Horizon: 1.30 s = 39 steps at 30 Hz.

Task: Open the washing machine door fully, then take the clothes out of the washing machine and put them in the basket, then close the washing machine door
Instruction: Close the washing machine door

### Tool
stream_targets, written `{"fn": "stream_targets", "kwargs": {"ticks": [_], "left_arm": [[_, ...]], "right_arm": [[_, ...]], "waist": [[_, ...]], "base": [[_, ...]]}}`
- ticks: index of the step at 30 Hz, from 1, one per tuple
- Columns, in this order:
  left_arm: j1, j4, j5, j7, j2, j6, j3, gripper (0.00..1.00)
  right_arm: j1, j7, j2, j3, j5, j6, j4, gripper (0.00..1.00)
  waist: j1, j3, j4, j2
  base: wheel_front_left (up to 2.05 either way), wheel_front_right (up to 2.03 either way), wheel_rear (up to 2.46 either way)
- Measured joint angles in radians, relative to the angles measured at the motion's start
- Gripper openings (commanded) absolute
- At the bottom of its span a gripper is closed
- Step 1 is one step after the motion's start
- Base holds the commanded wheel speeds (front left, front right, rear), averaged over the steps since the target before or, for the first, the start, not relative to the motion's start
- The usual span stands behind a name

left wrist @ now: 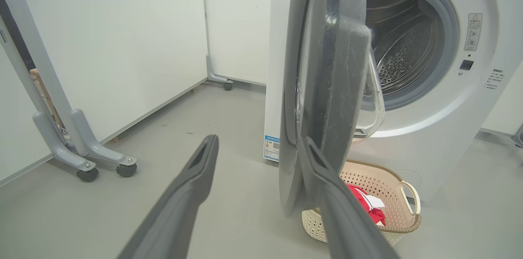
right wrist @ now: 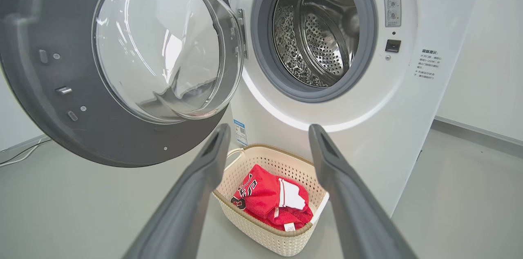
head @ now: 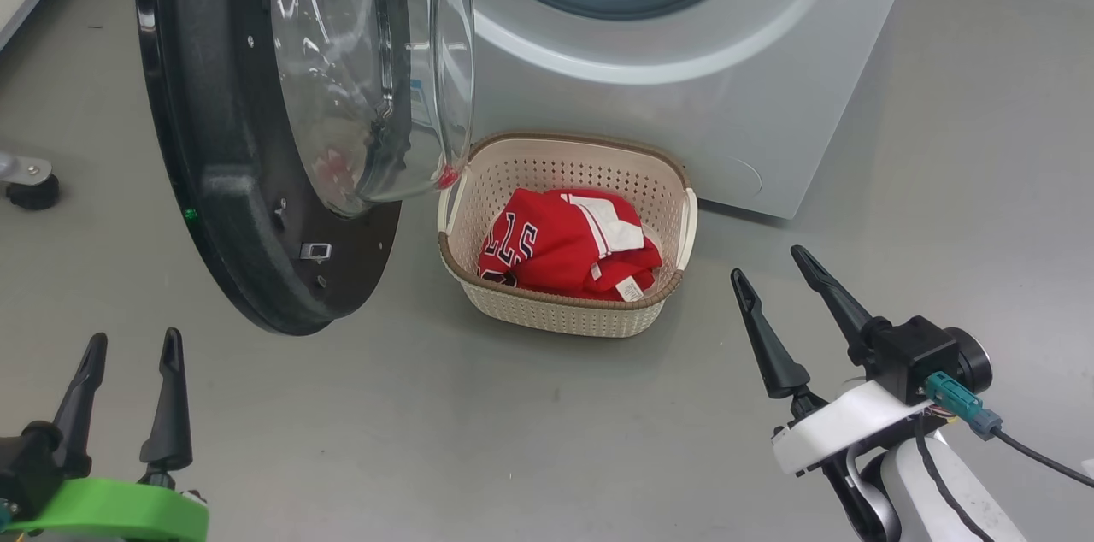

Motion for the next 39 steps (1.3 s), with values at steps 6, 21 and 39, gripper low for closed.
{"fn": "stream_targets", "kwargs": {"ticks": [6, 21, 39], "left_arm": [[0.0, 0.029, 0.004, -0.012, 0.0, 0.0, 0.001, 1.0], [0.0, 0.07, 0.01, -0.034, -0.001, 0.0, -0.002, 1.0], [-0.003, 0.1, 0.012, -0.044, 0.003, 0.0, -0.007, 1.0]], "right_arm": [[0.0, 0.0, 0.003, -0.001, 0.0, 0.0, -0.002, 1.0], [0.004, 0.0, 0.006, -0.001, -0.002, 0.001, -0.002, 1.0], [0.016, 0.0, 0.012, 0.0, -0.003, 0.001, -0.001, 1.0]], "waist": [[0.0, -0.002, 0.0, 0.0], [0.0, -0.006, -0.002, 0.0], [0.0, -0.017, -0.001, 0.0]], "base": [[0.0, 0.0, 0.0], [0.0, 0.0, 0.0], [0.0, 0.0, 0.0]]}}
